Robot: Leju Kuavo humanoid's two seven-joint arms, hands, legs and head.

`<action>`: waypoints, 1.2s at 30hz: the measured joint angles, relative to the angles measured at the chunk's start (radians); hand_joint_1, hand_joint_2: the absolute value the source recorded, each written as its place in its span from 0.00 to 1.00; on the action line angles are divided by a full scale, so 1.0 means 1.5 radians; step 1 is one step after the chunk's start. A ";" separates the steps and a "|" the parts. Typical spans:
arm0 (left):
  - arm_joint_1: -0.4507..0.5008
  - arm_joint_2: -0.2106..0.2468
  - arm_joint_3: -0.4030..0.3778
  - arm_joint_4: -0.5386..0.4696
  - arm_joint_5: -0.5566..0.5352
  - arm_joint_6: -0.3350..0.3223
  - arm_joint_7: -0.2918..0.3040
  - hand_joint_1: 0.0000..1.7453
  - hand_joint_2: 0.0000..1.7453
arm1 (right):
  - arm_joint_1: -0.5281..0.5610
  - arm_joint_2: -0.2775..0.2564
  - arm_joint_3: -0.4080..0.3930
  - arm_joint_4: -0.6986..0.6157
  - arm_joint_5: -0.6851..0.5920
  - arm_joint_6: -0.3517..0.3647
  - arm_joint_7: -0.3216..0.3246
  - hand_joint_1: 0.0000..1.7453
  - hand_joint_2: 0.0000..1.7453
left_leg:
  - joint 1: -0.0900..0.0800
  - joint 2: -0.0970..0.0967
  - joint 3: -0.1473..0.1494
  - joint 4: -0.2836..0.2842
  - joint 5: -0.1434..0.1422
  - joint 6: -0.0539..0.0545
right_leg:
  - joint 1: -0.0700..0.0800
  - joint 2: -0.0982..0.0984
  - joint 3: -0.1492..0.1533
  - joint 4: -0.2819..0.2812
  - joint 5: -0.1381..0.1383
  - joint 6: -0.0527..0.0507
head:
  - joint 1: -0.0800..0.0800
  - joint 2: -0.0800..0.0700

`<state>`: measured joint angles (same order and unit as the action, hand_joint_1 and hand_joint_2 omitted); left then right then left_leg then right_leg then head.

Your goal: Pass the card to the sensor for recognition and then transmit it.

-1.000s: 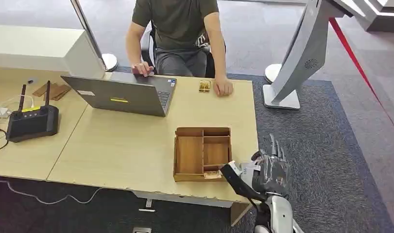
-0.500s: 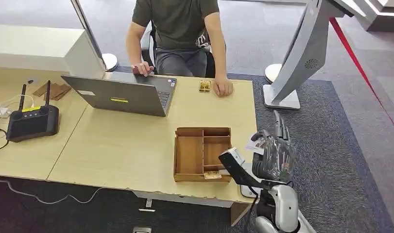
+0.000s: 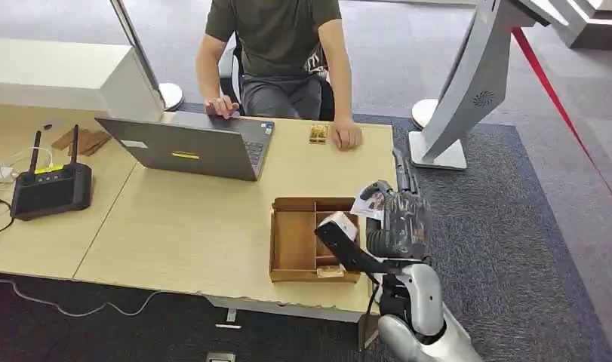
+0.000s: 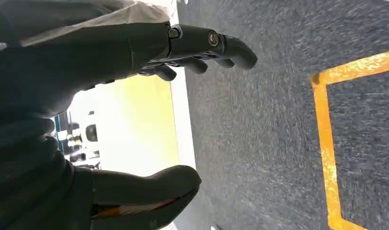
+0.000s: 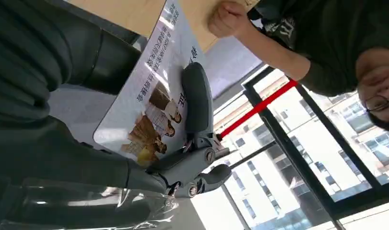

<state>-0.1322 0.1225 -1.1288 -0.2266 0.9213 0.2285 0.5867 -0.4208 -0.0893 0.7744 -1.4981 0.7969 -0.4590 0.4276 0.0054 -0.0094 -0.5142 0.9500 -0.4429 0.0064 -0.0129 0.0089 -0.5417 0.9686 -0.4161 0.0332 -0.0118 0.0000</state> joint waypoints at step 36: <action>-0.050 -0.017 -0.053 -0.002 -0.025 -0.017 0.042 0.00 1.00 | -0.147 0.127 0.099 0.229 -0.032 0.075 0.040 1.00 1.00 | 0.000 -0.001 -0.001 0.000 0.001 0.000 | 0.000 -0.001 -0.002 0.000 0.001 0.000 | 0.000 0.000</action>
<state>-0.2077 0.0973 -1.2078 -0.2289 0.8839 0.2026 0.6500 -0.6415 0.1007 0.9232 -1.1543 0.7485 -0.3471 0.4879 0.0054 -0.0108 -0.5160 0.9500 -0.4419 0.0063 -0.0129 0.0081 -0.5440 0.9690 -0.4153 0.0330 -0.0114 0.0000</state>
